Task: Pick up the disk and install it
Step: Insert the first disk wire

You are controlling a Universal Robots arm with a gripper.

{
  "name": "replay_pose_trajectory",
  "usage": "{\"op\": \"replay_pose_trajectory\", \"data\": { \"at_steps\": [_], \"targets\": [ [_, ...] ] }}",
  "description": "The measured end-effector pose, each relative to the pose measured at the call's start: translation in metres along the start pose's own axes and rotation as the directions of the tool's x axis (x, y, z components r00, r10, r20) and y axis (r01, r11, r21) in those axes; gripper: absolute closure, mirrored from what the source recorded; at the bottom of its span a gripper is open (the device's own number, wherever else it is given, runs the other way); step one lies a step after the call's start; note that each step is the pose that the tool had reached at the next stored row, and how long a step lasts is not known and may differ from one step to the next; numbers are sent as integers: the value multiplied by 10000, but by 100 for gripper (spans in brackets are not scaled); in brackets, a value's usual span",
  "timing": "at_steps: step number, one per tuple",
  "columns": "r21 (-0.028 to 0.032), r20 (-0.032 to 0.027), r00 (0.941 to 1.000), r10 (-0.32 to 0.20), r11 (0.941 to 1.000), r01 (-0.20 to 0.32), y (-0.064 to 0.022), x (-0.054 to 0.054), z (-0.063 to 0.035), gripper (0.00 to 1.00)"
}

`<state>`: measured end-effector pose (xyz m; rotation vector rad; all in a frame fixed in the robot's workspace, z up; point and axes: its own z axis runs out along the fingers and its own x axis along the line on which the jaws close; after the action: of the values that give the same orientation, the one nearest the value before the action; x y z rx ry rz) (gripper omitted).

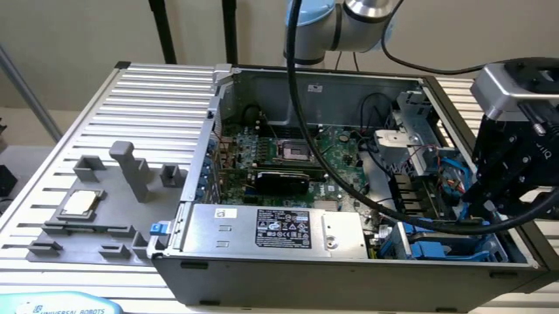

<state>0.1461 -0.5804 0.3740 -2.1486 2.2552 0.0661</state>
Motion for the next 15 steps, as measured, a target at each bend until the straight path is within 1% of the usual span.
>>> {"op": "replay_pose_trajectory", "data": {
  "at_steps": [3, 6, 12, 14, 15],
  "targets": [
    [0, 2, 10000, -2, 10000, 2, 2, -4, -80, 76],
    [2, 3, 10000, -1, 10000, 1, 32, -9, -96, 76],
    [12, -1, 10000, -1, 10000, 1, 194, -73, -90, 76],
    [25, -8, 10000, -1, 10000, 1, 229, -96, -80, 76],
    [29, -21, 10000, -1, 10000, 1, 240, -104, -75, 76]
  ]
}}
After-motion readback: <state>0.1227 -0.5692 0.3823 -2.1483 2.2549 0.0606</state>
